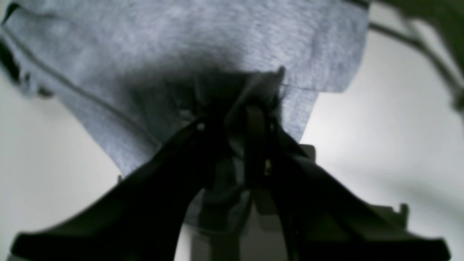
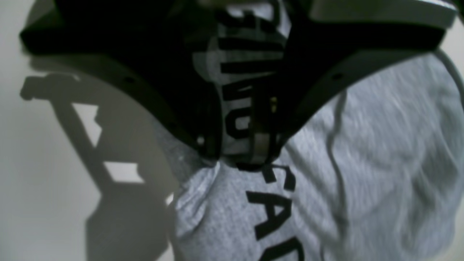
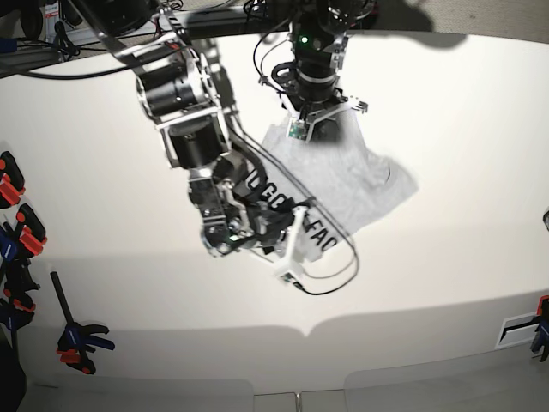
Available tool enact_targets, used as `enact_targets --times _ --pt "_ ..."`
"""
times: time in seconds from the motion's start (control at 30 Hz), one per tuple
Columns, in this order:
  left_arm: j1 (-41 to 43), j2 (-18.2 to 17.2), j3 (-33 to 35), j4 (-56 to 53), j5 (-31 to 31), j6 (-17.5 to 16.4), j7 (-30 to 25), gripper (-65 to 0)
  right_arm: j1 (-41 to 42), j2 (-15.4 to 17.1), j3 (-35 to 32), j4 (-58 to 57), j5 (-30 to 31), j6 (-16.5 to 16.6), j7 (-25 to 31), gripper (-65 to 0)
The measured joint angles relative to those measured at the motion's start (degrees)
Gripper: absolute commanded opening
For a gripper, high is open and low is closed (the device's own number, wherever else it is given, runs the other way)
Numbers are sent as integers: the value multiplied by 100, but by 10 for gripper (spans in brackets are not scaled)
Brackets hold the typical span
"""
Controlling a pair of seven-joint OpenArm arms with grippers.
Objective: Fold the T-shirt properly
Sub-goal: 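Drag the shirt with both grippers to flatten and square it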
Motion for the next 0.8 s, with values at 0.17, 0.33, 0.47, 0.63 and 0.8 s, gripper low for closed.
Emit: enact_targets --times 0.17,0.33,0.47,0.63,0.8 --pt "-2 -48 -7 -4 0 7 -140 -538 -243 466 -4 466 341 4 -245 -500" --pt "-133 -369 0 -11 -22 2 -219 -538 -584 992 -11 1071 640 22 -463 -500" --pt "-149 -619 -11 -11 -155 7 -337 -538 -898 1416 -17 1508 890 76 -494 -500" --pt "-155 -520 -11 -15 -179 7 -389 -538 -1316 1788 -4 2048 1182 59 -723 -500" --pt "-332 -507 -13 -46 -186 7 -352 -538 -1891 2033 356 2590 1567 42 -863 -500"
